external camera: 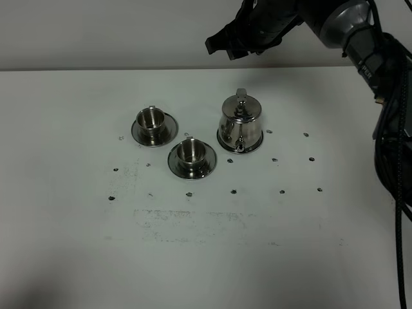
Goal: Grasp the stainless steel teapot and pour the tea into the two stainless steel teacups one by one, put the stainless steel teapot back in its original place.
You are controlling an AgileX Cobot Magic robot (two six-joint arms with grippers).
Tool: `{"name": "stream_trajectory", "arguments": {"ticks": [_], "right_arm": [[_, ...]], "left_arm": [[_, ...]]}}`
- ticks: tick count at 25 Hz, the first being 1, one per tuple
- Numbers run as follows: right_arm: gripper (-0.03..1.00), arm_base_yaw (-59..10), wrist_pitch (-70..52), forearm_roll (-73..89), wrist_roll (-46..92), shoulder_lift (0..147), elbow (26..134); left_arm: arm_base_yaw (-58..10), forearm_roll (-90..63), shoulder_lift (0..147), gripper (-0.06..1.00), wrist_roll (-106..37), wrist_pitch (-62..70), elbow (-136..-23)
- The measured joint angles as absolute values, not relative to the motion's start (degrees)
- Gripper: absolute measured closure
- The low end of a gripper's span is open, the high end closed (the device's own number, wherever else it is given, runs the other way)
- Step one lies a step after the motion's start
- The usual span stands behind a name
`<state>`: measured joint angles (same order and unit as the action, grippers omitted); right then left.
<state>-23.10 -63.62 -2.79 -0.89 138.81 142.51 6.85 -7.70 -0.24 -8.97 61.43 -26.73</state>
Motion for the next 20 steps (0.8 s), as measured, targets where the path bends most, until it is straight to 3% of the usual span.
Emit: {"name": "stream_trajectory", "arguments": {"ticks": [7,20], "right_arm": [[0.45,-23.1,-65.4,-4.2,-0.8,144.1,147.4],[0.42,-23.9,-65.7,-3.1,3.0,147.7,147.5]], "left_arm": [[6.8,-7.6,-0.2,0.66,-9.0,61.4,-26.7],[6.8,-7.5,-0.2,0.66,-9.0,61.4,-26.7]]}}
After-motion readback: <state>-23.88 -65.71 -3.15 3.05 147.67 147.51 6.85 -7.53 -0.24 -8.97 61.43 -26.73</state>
